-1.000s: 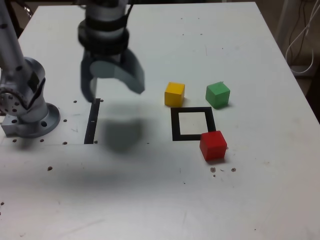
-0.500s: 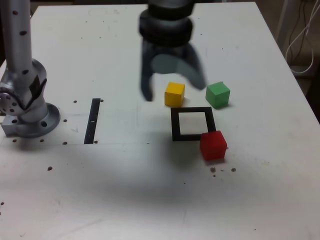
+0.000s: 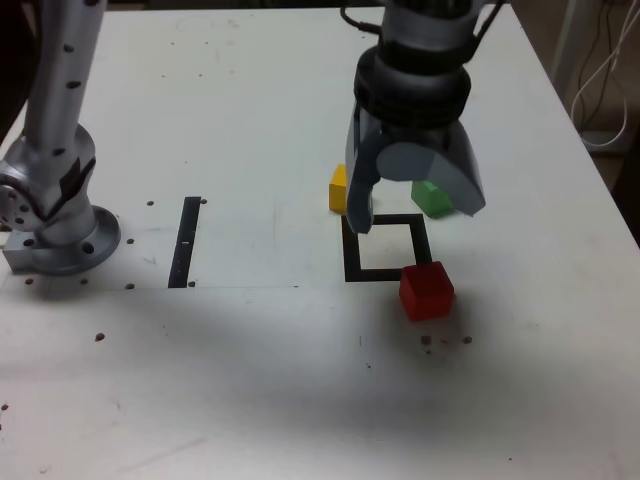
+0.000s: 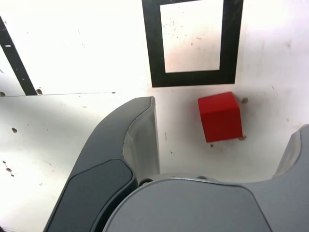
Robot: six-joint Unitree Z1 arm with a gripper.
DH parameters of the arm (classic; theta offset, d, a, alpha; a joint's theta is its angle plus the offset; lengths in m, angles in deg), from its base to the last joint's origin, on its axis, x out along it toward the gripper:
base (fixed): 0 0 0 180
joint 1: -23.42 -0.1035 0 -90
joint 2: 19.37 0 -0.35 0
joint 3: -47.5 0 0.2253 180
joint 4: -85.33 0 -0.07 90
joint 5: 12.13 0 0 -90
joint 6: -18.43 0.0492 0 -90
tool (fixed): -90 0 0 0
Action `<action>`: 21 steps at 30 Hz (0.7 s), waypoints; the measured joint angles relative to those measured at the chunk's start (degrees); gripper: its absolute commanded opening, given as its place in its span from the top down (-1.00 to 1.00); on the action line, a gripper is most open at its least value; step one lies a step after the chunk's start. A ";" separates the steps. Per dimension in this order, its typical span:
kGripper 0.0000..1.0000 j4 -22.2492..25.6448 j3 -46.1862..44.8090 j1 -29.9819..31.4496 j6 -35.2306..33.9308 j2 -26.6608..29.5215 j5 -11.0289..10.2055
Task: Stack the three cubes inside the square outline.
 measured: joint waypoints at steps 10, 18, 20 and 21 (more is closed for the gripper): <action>-0.84 -0.91 1.59 1.04 -0.61 -5.93 0.00; -0.82 -4.43 -0.35 1.55 -2.85 -8.26 1.06; -0.81 -5.49 -1.14 1.55 -3.09 -8.55 1.48; -0.79 -6.28 -1.75 1.55 -3.19 -8.56 1.83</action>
